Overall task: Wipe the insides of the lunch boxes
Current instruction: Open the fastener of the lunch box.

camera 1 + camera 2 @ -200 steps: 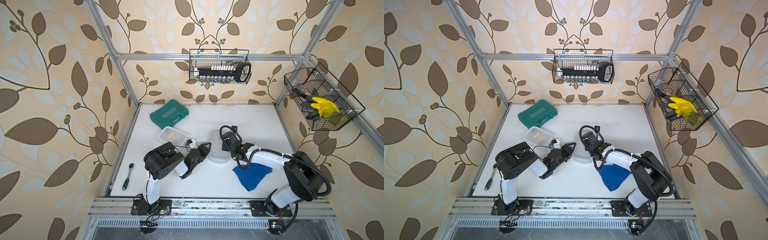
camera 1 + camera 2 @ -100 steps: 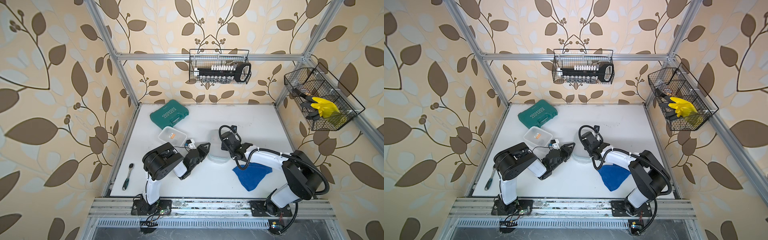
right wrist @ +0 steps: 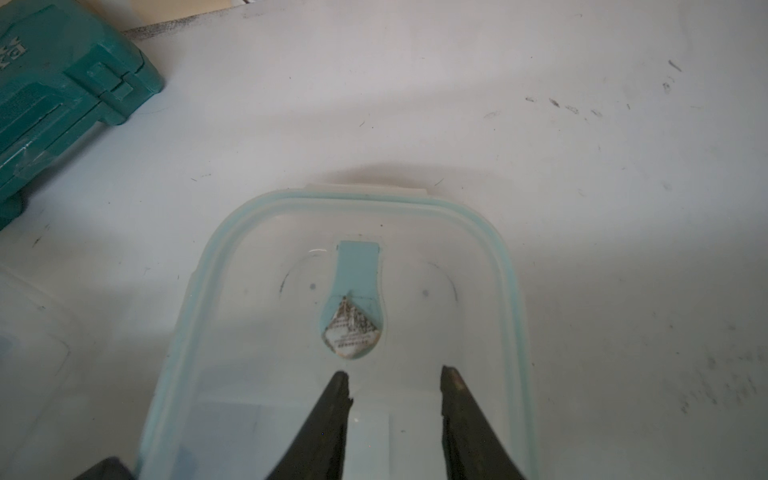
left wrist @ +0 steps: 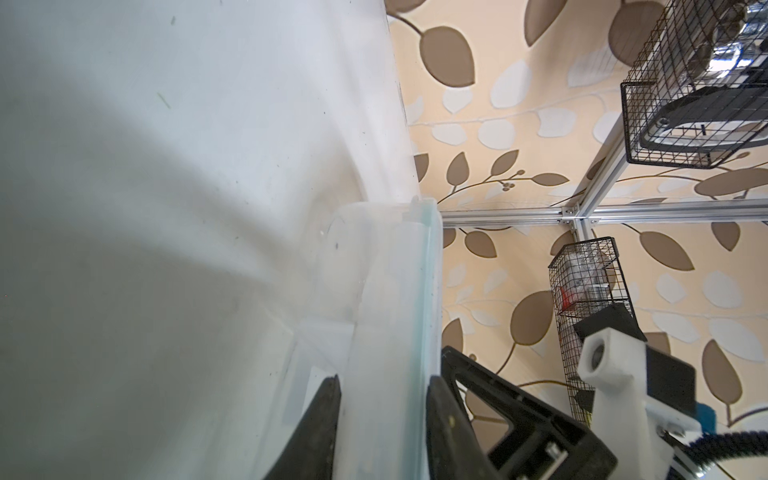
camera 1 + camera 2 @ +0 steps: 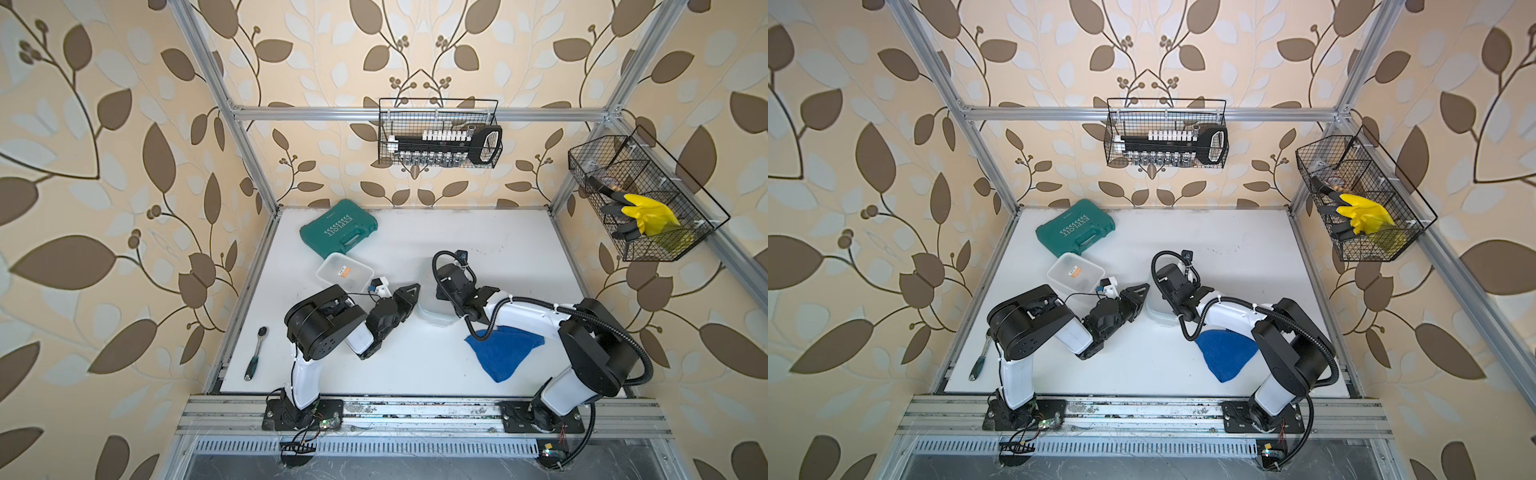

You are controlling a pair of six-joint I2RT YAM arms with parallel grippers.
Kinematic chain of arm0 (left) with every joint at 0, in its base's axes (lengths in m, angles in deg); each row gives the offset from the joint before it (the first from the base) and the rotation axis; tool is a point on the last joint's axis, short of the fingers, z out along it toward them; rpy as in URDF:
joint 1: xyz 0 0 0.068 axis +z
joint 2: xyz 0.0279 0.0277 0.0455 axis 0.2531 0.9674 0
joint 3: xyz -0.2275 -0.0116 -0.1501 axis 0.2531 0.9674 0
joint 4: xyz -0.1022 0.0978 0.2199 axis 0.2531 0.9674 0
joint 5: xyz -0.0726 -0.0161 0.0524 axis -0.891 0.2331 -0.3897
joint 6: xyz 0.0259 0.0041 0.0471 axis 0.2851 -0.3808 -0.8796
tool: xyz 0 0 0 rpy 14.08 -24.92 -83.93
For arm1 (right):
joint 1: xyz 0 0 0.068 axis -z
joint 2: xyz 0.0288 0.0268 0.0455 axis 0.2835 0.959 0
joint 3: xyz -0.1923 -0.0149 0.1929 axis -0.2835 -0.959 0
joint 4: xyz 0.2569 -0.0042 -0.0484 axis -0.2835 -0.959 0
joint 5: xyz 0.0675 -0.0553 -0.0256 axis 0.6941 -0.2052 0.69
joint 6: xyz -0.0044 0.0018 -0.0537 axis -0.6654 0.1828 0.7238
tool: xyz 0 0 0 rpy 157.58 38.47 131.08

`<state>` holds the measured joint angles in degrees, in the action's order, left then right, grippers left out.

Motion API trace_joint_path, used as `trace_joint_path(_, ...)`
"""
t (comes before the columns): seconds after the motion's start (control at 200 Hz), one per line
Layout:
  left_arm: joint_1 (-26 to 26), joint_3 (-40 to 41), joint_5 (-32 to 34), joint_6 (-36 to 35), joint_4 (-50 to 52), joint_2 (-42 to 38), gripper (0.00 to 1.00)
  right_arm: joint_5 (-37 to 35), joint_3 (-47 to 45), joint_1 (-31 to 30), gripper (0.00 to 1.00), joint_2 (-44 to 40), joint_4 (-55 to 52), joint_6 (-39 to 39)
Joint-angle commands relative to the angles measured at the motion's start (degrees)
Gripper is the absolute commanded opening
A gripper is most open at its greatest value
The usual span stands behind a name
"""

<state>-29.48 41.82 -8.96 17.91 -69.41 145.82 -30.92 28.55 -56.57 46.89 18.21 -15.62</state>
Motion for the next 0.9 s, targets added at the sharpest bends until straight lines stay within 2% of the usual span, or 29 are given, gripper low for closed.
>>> trace_joint_path(0.0,-1.1,-1.9,-6.2,-1.9,-0.5,-2.0,0.00,12.5,-4.2,-2.4,0.37,6.7,-15.0,0.2)
trace_joint_path(0.29,-1.1,-2.3,-6.1,-6.5,8.7,-6.7,0.00,11.9,-2.8,-4.2,0.34,10.1,-16.7,0.4)
trace_joint_path(0.545,-1.1,-4.0,-5.2,-12.9,23.0,-13.1,0.00,12.2,-2.5,-5.2,0.33,12.7,-16.7,-0.3)
trace_joint_path(0.835,-1.1,-3.3,-3.5,-13.0,27.0,-15.7,0.00,13.2,-2.9,-5.1,0.32,11.6,-14.9,-1.4)
trace_joint_path(0.895,-1.0,-3.1,-3.3,-13.4,27.8,-16.7,0.07,13.0,-2.5,-5.1,0.33,10.5,-15.0,-1.3)
